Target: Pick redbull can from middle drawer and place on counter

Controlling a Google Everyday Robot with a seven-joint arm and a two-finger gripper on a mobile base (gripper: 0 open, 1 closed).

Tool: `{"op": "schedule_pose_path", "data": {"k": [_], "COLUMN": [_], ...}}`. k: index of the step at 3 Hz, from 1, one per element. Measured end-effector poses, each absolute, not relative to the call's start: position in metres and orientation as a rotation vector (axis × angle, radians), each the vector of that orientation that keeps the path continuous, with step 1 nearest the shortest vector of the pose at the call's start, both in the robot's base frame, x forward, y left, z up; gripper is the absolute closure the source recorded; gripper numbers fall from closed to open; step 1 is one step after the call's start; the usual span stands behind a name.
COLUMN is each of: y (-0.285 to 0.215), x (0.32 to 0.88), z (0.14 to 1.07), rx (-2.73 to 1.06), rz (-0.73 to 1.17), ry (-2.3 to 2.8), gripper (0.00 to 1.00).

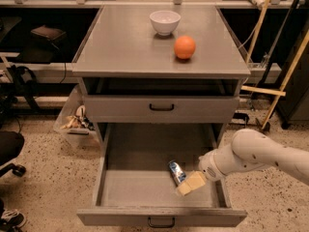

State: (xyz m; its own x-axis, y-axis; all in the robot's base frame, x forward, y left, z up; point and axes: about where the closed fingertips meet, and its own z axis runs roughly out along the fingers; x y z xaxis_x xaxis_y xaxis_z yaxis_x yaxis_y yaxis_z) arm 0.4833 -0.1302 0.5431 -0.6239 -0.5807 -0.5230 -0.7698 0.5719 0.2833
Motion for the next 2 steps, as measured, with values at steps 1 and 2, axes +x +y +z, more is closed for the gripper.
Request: {"op": "schedule_pose_path", "data": {"k": [1,2], "y": [-0.125,-0.126], "x": [0.500,0.522], "z": [0.536,0.513], "rx": [-1.017,-0.911], "rz": [0.646,0.488], "ry": [2.444,2.516], "gripper": [0.00,0.00]}}
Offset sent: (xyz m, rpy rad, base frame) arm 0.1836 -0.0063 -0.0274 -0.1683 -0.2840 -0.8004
